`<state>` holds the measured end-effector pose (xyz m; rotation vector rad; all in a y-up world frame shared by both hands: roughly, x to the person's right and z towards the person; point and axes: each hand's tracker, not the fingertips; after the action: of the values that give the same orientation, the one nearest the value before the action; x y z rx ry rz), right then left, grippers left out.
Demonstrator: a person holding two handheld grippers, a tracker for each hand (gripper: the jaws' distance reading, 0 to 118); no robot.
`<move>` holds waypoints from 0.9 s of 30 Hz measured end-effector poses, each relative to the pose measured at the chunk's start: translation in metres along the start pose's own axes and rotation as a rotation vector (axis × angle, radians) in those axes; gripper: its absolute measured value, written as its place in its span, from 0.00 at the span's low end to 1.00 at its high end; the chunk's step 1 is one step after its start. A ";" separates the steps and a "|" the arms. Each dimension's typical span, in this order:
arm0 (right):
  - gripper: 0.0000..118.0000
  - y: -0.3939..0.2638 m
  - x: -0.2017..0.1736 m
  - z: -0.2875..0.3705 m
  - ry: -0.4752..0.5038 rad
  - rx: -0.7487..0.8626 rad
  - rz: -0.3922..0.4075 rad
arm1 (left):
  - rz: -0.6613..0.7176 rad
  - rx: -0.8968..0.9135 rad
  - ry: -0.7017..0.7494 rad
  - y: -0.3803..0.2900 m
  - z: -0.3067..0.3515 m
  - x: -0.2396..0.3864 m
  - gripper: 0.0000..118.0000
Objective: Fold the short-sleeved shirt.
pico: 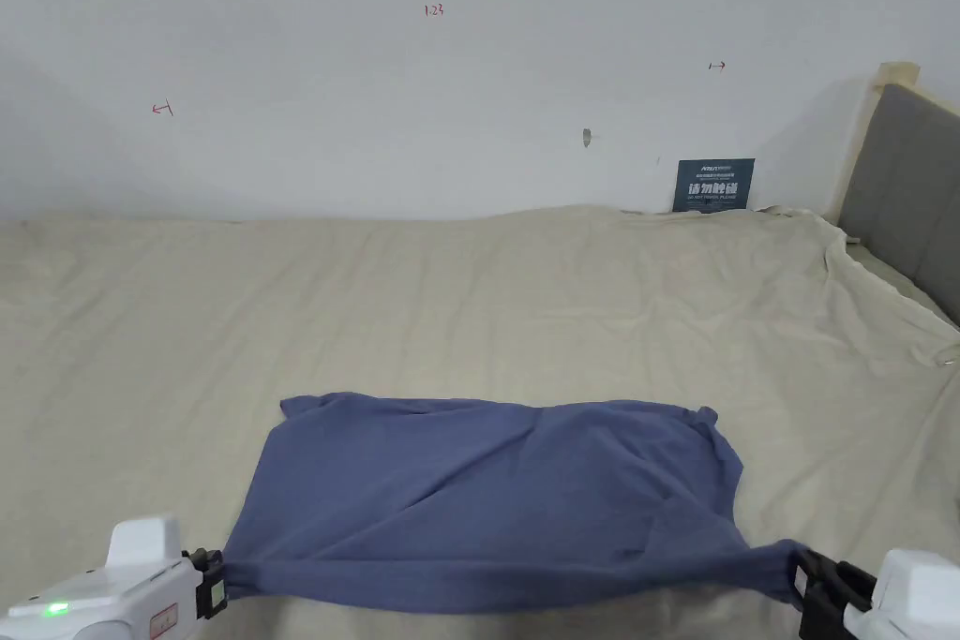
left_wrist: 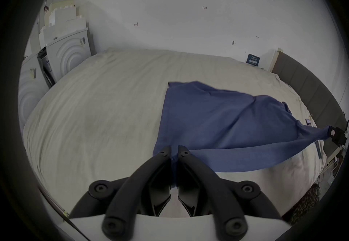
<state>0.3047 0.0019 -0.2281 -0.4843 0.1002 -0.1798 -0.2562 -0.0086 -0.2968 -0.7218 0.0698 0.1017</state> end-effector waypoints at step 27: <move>0.01 -0.124 0.019 0.017 -0.152 -0.326 -0.114 | 0.053 -0.203 0.044 -0.130 0.020 -0.020 0.01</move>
<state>0.3076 -0.1018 -0.1554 -0.8272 -0.0485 -0.2391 -0.2600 -0.0937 -0.1946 -0.9257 0.1214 0.1450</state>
